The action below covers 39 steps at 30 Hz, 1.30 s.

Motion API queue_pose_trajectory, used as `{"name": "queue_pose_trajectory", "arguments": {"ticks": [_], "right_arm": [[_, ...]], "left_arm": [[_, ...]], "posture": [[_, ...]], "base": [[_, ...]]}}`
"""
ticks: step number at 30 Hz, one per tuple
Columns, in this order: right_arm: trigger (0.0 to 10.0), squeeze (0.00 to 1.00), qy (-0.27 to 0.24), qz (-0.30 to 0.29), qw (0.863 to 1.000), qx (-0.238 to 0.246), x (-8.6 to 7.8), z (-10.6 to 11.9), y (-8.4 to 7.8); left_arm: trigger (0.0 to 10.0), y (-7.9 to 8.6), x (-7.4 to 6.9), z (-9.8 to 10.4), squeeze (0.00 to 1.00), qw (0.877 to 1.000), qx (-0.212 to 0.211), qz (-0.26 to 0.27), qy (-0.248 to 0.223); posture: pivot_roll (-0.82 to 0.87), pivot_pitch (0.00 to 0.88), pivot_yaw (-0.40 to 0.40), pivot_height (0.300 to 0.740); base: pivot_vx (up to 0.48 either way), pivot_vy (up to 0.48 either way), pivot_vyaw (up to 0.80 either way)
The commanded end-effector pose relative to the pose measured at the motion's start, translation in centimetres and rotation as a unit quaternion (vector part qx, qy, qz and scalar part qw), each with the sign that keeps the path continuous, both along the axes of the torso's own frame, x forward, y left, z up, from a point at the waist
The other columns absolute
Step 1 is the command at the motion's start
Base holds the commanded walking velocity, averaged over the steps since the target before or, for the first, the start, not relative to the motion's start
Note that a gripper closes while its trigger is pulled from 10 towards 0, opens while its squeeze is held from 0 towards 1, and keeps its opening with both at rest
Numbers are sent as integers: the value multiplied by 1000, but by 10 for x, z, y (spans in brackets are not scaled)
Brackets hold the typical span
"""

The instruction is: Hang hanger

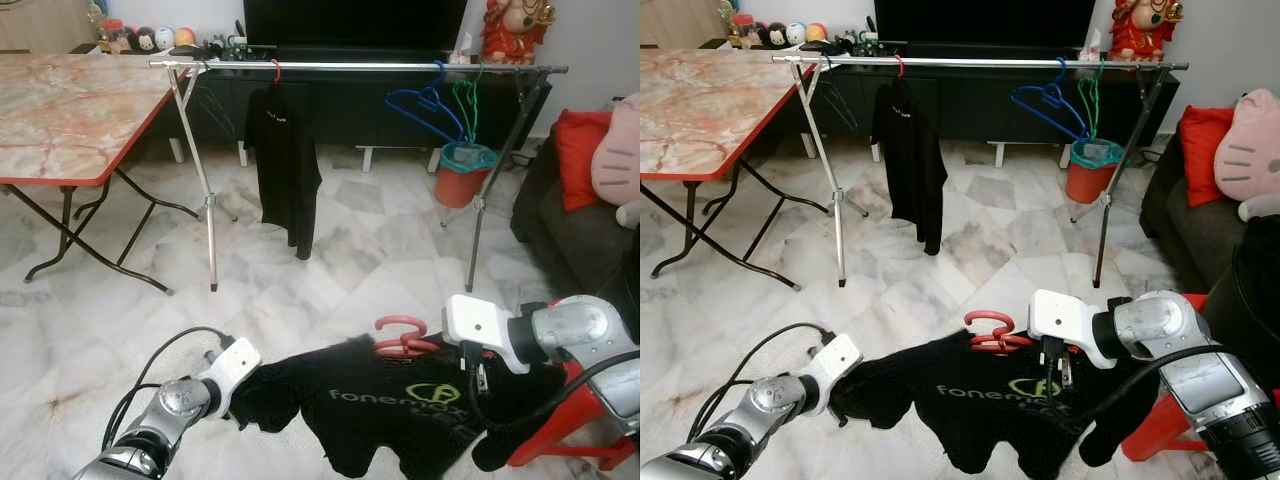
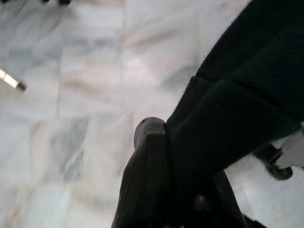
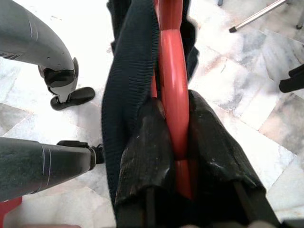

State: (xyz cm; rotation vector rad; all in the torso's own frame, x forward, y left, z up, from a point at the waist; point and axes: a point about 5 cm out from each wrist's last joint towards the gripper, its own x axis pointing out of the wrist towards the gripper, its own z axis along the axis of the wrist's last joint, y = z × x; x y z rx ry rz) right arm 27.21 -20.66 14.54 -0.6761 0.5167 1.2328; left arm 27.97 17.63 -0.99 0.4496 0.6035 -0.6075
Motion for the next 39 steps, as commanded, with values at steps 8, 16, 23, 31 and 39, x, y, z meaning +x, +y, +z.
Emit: {"name": "queue_pose_trajectory", "arguments": {"ticks": [8,16,23,31,39], "right_arm": [[10000,0,-36,-45,998,11,7,16,-16],[10000,0,-70,-84,994,9,16,22,-25],[10000,0,-114,-170,978,43,30,27,-30],[10000,0,-168,-276,940,113,47,37,-34],[10000,0,-185,-385,901,77,56,26,-54]], "left_arm": [[0,25,-24,-26,0,990,70,91,83],[0,38,-33,-32,0,976,99,171,89],[0,40,-47,-42,0,962,109,208,136],[0,36,-52,-47,0,953,105,230,167],[0,32,-38,-38,0,952,67,270,129]], "posture": [[-192,0,-41,740],[-194,0,-40,740],[-194,0,-37,740],[-195,0,-35,740],[-196,0,-37,740]], "base": [[0,0,0],[0,0,0],[0,0,0],[0,0,0],[0,0,0]]}}
